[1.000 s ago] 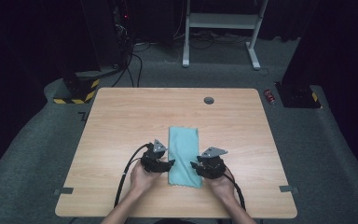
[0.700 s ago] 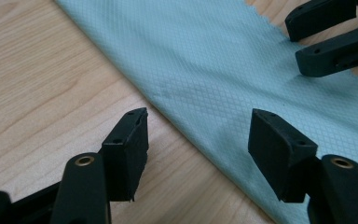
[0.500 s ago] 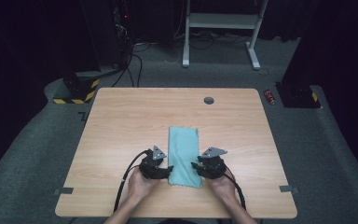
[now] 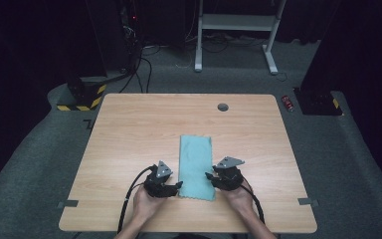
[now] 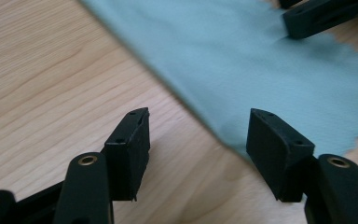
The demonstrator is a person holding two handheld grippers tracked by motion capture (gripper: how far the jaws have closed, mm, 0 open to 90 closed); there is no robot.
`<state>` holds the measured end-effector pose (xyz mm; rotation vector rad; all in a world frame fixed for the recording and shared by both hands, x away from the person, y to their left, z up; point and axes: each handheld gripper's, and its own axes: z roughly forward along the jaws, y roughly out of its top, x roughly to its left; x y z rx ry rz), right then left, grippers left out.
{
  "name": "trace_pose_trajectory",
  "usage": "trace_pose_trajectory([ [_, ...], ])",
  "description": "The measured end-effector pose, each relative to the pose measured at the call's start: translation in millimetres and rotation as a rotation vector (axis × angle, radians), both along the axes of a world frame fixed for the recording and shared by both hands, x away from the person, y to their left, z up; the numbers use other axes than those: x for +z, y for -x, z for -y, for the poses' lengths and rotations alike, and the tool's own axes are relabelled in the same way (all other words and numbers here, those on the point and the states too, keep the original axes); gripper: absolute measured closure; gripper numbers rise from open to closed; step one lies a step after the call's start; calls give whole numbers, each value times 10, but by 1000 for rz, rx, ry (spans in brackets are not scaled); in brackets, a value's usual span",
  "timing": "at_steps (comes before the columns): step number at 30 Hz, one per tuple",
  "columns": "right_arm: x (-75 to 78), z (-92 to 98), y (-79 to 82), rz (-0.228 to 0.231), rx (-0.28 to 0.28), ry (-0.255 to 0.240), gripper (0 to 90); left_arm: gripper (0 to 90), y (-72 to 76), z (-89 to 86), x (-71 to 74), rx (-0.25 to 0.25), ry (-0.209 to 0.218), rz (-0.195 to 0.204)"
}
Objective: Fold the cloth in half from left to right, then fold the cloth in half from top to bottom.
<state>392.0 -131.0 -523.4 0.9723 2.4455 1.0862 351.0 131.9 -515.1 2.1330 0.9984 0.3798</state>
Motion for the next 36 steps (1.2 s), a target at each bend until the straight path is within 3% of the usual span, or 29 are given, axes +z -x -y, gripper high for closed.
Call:
trace_pose_trajectory([
  [4, -1, 9, -2, 2, 0, 0, 566, 369, 31, 51, -21, -16, -15, 7],
  [6, -1, 15, -6, 3, -1, -1, 562, 363, 63, 46, -52, -19, -42, 15],
  [10, 1, 27, -15, -2, -5, -1, 559, 357, 123, 7, -62, -17, -17, 11],
  [23, 23, 71, -35, -18, -20, 4, 551, 342, 205, -39, -75, -41, -26, 33],
  [31, 98, 134, -41, -12, -26, -42, 551, 361, 245, -135, -34, -57, 40, 28],
  [36, 116, 147, -91, -27, -34, -49, 574, 375, 140, -208, 54, -40, 75, 39],
])
